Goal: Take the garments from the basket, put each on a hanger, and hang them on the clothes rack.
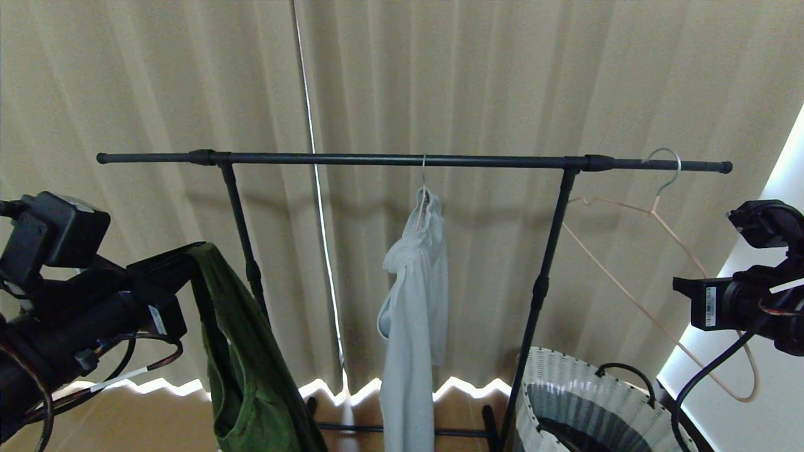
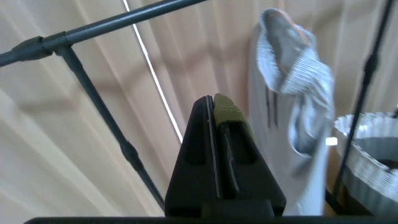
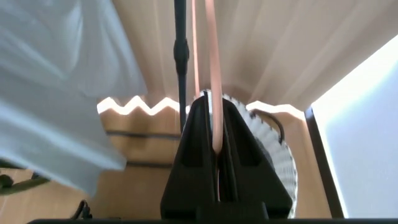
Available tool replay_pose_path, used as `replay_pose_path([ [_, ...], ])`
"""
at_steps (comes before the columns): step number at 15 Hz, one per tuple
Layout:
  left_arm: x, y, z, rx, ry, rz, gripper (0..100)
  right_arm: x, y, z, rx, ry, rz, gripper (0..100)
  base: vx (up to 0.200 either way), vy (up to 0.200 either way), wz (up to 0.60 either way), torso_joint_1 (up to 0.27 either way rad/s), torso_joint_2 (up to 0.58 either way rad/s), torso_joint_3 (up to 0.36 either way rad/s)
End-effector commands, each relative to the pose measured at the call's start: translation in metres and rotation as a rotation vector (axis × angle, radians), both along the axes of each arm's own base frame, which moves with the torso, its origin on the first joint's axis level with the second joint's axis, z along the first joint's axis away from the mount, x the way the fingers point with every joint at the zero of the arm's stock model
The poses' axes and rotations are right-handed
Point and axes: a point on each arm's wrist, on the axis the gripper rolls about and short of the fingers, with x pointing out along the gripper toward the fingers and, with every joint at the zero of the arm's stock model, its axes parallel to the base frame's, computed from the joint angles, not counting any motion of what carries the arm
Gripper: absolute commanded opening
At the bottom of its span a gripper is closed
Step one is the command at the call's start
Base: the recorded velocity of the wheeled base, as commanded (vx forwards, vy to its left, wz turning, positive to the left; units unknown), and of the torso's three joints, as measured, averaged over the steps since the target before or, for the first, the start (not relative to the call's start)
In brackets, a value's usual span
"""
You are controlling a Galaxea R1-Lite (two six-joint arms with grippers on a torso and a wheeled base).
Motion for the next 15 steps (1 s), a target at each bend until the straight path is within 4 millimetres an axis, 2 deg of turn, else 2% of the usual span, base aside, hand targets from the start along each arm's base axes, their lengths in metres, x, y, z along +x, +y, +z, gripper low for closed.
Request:
replay_pose_path([
  [1, 0.0, 0.0, 0.0, 0.001, 0.001, 0.001, 0, 0.0, 0.0, -0.001, 0.0, 0.005, 0.002, 0, -0.2, 0.0, 0.0, 0.002, 0.0, 0.002],
  [2, 0.0, 0.001, 0.0, 0.0, -0.002, 0.004, 0, -0.003, 0.0, -0.004, -0.001, 0.014, 0.004, 0, -0.2, 0.0, 0.0, 0.007, 0.0, 0.007],
  [8, 0.002, 0.001, -0.008, 0.015, 0.031, 0.005, 0, -0.028, 0.01, -0.006, 0.002, -0.004, 0.072, 0, 0.0, 0.0, 0.0, 0.0, 0.0, 0.0],
  [10, 0.011, 0.0, -0.012, 0.038, 0.052, 0.017, 0, -0.046, 0.025, 0.001, 0.026, -0.06, 0.185, 0, 0.0, 0.0, 0.0, 0.0, 0.0, 0.0],
  [12, 0.028, -0.002, -0.003, 0.096, 0.018, 0.076, 0, -0.061, 0.045, 0.006, 0.044, -0.13, 0.329, 0, 0.0, 0.0, 0.0, 0.0, 0.0, 0.0],
  [14, 0.045, -0.008, 0.008, 0.113, 0.026, 0.107, 0, -0.06, 0.06, 0.005, 0.055, -0.134, 0.411, 0, 0.0, 0.0, 0.0, 0.0, 0.0, 0.0],
  [15, 0.054, -0.016, 0.015, 0.126, 0.066, 0.116, 0, -0.052, 0.07, 0.002, 0.064, -0.131, 0.45, 0, 0.0, 0.0, 0.0, 0.0, 0.0, 0.0],
])
